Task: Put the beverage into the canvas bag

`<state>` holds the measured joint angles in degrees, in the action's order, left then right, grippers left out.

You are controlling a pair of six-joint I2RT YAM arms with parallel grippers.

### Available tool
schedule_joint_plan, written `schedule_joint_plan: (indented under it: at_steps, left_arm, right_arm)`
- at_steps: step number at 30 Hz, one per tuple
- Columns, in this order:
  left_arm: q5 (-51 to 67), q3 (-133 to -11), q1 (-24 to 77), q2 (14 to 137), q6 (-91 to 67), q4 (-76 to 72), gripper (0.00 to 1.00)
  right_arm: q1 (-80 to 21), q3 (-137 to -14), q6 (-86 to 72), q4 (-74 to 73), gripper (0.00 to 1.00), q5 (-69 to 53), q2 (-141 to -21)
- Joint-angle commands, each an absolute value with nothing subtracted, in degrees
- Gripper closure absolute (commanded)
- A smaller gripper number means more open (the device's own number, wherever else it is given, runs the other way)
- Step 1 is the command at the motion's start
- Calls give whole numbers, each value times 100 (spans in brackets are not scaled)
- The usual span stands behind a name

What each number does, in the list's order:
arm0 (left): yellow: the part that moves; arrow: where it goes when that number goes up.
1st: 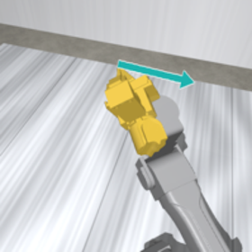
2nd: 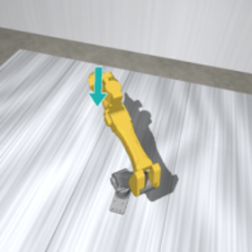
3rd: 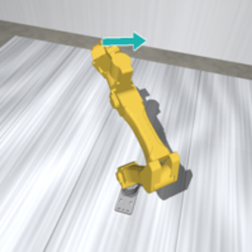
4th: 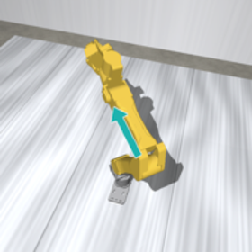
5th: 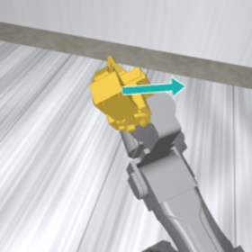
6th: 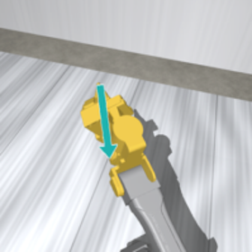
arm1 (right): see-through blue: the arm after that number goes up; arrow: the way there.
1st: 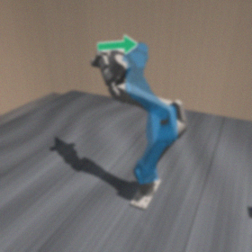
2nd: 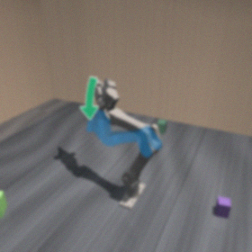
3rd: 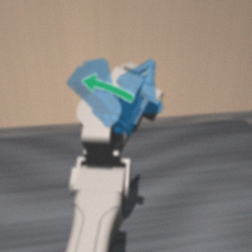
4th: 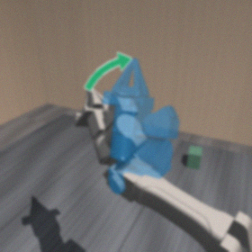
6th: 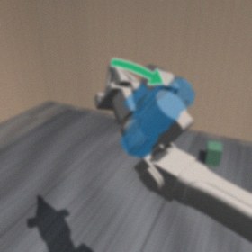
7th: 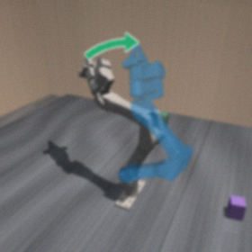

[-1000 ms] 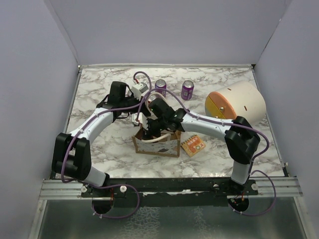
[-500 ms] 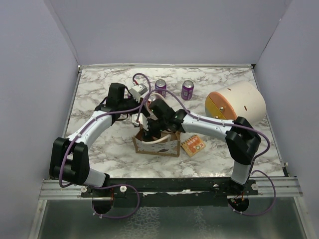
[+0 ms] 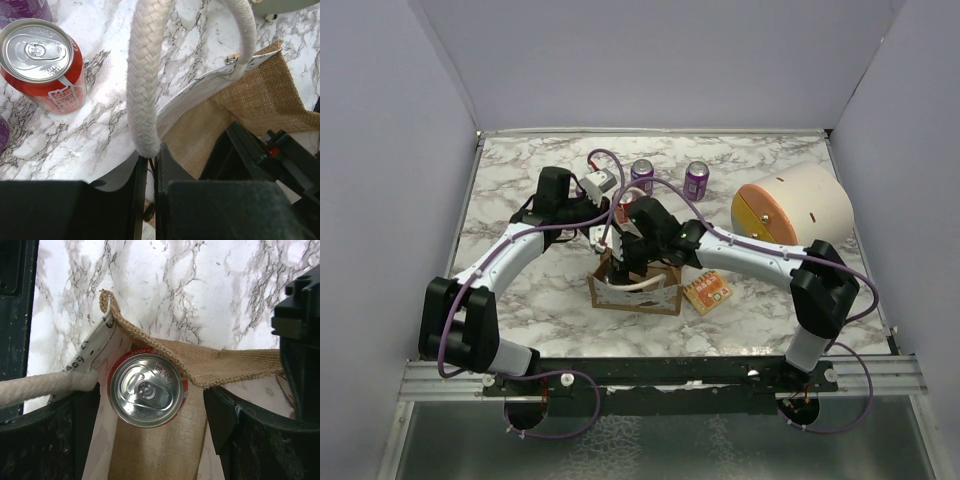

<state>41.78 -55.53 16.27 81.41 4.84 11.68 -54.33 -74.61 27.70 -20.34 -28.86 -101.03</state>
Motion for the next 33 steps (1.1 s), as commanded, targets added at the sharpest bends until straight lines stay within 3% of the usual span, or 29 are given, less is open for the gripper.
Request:
schedule_joint_plan:
  at_steps: [1,21,33]
  left_arm:
    - [4298,-5496,1665,7911,682,1171,100]
    - [4329,-5303,1658,7621,847,1040,100]
    - [4106,-5277,1652,7532,846,984,100]
  right_arm:
    - [-5467,-7232,2942,-1736,17,-2758,-9686]
    - [-5035,-6613,2844,-1343,17,-2387,-8564]
    - [-3908,-6807,2457,-1574,17,-3139,-7793]
